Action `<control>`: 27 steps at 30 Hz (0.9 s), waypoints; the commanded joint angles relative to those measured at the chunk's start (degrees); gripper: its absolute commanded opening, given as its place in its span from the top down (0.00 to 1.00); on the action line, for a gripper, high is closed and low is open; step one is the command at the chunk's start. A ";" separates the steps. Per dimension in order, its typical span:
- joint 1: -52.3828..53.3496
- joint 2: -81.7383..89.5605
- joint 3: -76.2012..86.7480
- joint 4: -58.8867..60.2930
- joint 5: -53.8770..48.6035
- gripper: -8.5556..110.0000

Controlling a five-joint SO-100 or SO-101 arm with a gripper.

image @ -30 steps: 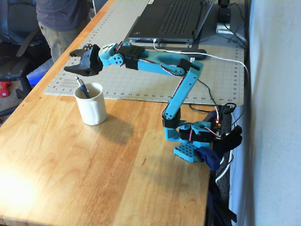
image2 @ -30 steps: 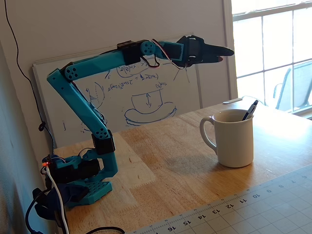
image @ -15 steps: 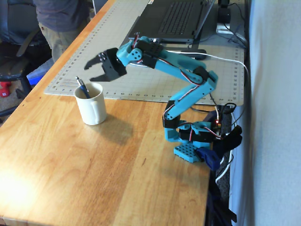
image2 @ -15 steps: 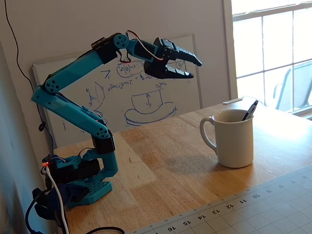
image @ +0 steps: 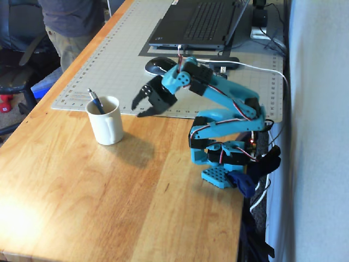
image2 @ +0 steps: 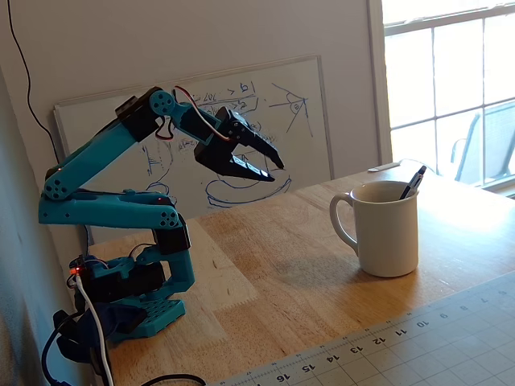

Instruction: Grasp a pen and put it in a mug.

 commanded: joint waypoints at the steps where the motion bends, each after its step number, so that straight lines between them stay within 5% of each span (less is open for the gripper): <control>1: -0.44 6.68 4.83 1.49 -0.62 0.90; 27: -2.72 25.14 22.50 13.62 -8.44 0.90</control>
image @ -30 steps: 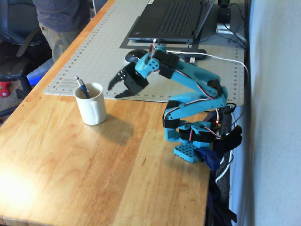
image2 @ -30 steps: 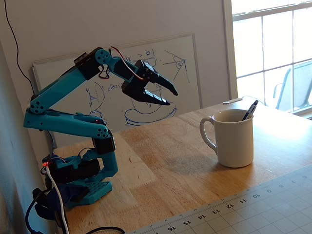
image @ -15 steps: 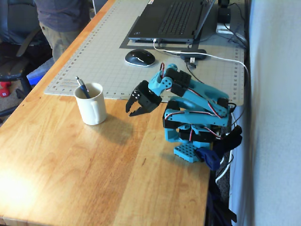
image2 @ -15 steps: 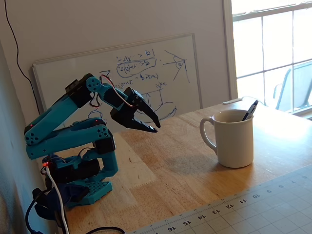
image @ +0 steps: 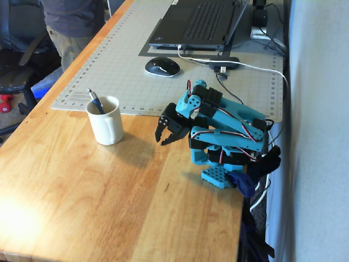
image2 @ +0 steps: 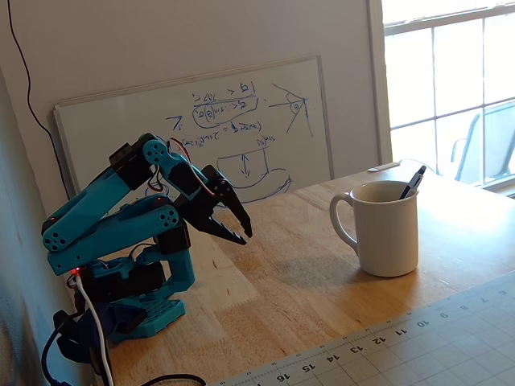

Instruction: Grasp a pen and put it in a mug.

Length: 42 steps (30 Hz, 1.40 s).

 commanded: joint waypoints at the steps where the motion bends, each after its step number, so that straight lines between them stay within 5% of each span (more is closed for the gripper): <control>1: -0.79 1.49 -0.18 -0.70 -0.44 0.90; 12: -0.79 1.41 11.43 -10.72 -0.44 0.90; 42: -0.53 1.32 12.30 -10.20 0.26 0.90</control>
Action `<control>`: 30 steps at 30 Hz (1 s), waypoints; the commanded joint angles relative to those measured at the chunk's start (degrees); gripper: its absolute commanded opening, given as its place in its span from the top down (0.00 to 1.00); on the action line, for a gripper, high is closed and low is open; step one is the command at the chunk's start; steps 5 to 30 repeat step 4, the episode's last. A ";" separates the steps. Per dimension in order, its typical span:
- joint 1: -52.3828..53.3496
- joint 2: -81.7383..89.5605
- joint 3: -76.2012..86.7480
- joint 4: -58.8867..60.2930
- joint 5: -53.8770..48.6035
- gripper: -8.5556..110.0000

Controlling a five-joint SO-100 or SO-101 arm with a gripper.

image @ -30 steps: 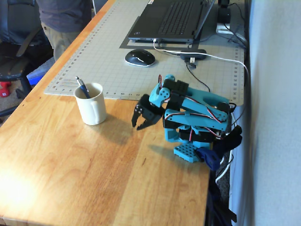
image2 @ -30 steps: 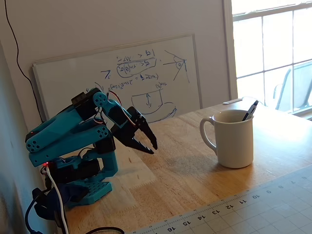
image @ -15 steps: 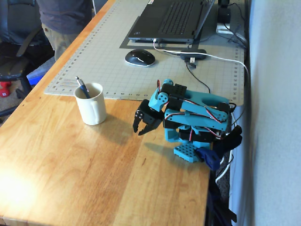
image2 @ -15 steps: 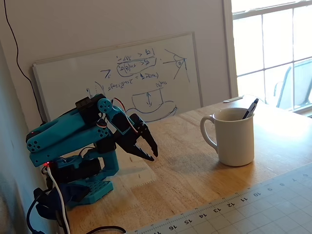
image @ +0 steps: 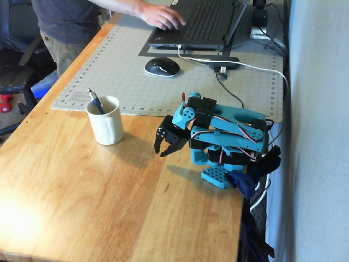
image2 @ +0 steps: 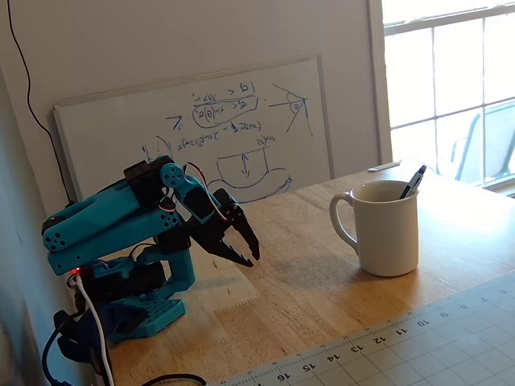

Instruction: Grasp a pen and put it in a mug.

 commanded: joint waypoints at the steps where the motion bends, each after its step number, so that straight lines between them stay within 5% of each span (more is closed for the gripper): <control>1: -0.53 1.32 -0.70 -0.79 0.53 0.90; 30: -0.53 1.32 -0.70 -0.79 0.53 0.90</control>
